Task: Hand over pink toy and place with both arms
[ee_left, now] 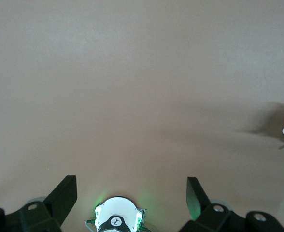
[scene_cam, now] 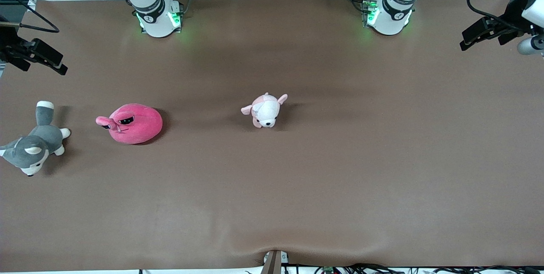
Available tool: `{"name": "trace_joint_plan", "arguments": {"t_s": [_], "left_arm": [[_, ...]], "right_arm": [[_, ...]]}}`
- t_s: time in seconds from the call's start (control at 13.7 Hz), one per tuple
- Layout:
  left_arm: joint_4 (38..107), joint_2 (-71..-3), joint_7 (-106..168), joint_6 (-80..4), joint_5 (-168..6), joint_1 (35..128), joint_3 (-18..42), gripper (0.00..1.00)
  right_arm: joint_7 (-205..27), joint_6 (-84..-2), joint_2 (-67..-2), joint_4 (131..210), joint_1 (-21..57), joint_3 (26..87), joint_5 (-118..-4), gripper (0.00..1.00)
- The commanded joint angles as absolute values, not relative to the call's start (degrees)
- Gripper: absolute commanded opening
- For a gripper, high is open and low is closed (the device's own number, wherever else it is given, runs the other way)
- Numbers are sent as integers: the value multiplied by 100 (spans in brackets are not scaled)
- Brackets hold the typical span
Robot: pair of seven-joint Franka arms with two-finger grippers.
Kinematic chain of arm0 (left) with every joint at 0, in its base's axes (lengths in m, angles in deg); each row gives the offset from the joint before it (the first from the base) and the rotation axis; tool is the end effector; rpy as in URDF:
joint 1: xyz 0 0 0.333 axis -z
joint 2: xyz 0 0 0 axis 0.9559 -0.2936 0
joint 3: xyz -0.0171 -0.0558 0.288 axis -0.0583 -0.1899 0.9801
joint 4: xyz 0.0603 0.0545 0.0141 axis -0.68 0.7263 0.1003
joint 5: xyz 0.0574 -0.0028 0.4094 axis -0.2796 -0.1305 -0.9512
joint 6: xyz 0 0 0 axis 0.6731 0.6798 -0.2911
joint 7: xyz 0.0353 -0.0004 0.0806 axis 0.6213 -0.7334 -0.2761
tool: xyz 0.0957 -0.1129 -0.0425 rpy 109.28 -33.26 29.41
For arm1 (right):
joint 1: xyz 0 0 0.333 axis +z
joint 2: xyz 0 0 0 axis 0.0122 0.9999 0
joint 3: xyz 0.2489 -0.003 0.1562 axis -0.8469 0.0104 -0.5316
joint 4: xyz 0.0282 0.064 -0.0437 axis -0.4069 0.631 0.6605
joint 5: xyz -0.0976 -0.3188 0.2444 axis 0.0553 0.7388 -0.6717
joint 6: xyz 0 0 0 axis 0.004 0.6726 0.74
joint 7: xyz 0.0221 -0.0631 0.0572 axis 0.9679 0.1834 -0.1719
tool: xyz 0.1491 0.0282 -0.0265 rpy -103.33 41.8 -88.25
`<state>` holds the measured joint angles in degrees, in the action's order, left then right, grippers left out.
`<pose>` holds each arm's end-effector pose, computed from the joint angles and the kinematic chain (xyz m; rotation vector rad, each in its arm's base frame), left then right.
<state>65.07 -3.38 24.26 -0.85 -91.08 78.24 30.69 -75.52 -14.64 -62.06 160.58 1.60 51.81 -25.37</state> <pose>0.5108 -0.0396 0.6007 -3.0968 -0.2323 0.0946 0.5504 0.0061 0.5991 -3.1113 0.2162 -0.0512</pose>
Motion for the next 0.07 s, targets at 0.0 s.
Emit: {"name": "trace_joint_plan", "arguments": {"t_s": [0.0], "left_arm": [[6328,-416,2545,52,-9136,7785,3058,100]], "right_arm": [[-7483,-1403,-6228,16014,158,5177,-2445,100]]}}
